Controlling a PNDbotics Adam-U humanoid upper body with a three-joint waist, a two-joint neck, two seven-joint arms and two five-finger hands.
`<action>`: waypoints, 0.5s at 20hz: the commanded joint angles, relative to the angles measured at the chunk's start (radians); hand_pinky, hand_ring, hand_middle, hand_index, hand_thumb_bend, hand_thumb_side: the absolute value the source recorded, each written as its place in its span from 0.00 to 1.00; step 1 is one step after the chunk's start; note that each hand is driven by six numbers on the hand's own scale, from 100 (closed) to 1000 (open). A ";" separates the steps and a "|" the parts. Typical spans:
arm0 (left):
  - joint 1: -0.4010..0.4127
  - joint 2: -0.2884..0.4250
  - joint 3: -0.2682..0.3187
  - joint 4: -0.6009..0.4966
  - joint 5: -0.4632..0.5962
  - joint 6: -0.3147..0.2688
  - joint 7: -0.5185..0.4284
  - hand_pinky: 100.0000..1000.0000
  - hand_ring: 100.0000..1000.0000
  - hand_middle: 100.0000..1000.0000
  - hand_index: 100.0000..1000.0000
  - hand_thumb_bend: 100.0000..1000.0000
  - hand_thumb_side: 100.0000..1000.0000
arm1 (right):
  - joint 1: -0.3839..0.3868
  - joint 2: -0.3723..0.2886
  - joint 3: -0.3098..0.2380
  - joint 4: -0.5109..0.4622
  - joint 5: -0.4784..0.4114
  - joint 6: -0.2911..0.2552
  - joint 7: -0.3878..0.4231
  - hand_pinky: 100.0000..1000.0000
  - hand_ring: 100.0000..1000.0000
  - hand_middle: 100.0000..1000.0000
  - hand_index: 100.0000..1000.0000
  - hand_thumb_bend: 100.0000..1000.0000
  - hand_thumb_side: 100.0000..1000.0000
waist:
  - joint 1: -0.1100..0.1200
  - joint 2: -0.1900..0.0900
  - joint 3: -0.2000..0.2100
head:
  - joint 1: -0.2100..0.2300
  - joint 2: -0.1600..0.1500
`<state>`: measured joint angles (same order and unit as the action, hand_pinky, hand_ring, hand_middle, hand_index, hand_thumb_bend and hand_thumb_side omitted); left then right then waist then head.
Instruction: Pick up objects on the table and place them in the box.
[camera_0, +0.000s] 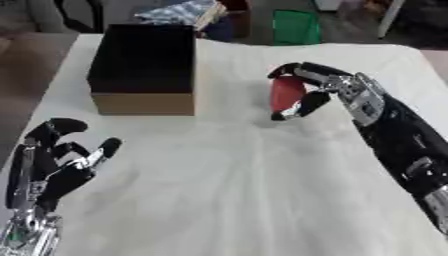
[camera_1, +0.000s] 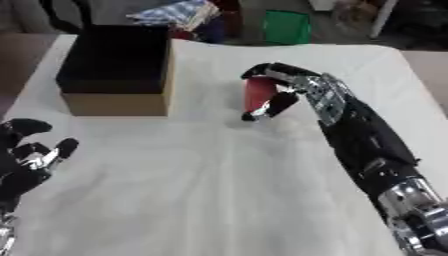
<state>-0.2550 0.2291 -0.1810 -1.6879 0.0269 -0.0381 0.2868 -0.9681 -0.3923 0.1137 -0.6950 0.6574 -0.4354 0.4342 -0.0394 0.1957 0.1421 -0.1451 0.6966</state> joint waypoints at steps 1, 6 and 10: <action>-0.013 0.012 -0.001 -0.014 0.002 0.000 -0.004 0.31 0.64 0.50 0.47 0.80 0.13 | -0.020 -0.016 -0.011 0.005 0.019 0.000 -0.013 0.89 1.00 0.91 0.91 0.57 0.34 | 0.004 -0.019 0.001 | -0.034 -0.019; -0.013 0.012 -0.001 -0.014 0.002 0.001 -0.004 0.31 0.64 0.50 0.47 0.80 0.13 | -0.021 -0.016 -0.016 0.017 0.030 -0.001 -0.026 0.88 1.00 0.89 0.91 0.56 0.34 | 0.004 -0.020 0.001 | -0.085 -0.028; -0.013 0.012 0.000 -0.014 0.003 0.001 -0.003 0.31 0.64 0.50 0.47 0.80 0.14 | -0.020 -0.016 -0.019 0.019 0.032 0.002 -0.043 0.80 0.83 0.82 0.89 0.55 0.33 | 0.005 -0.020 0.002 | -0.095 -0.026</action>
<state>-0.2555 0.2291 -0.1810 -1.6880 0.0269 -0.0365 0.2852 -0.9686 -0.3923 0.1030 -0.6764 0.6770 -0.4360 0.3993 -0.0390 0.1930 0.1432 -0.2341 0.6801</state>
